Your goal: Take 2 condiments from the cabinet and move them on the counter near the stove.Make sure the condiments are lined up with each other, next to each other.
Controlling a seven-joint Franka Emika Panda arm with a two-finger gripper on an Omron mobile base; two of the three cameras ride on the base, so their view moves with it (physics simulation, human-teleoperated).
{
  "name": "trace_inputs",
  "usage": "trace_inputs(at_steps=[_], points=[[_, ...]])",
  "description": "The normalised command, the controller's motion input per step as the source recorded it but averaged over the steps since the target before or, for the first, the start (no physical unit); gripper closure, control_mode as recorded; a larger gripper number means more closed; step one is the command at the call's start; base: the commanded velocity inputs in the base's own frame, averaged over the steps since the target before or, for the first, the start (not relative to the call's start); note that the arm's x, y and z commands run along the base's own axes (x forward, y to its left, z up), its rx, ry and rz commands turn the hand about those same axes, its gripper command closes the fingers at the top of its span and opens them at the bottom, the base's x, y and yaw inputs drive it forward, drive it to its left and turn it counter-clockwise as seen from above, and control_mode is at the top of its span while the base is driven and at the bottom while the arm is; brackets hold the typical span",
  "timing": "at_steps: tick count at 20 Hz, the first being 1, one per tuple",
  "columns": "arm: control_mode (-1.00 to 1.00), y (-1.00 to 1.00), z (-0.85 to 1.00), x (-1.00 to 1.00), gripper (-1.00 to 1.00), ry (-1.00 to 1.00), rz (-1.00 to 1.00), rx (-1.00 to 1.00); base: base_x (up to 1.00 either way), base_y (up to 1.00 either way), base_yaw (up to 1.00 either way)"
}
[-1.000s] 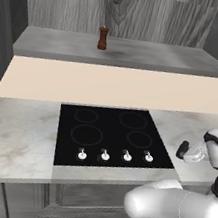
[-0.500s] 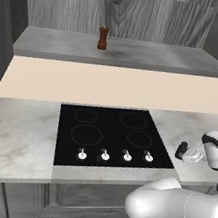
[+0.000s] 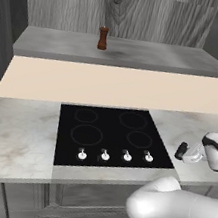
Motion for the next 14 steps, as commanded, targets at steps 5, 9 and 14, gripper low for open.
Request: trace_inputs(at_steps=[5,9,14], points=[[-1.0,0.0,-0.01,0.0,1.0,0.0,0.0,0.0,0.0,0.0,0.0],[-1.0,0.0,0.0,0.0,1.0,0.0,0.0,0.0,0.0,0.0,0.0],[-1.0,0.0,0.0,0.0,1.0,0.0,0.0,0.0,0.0,0.0,0.0]])
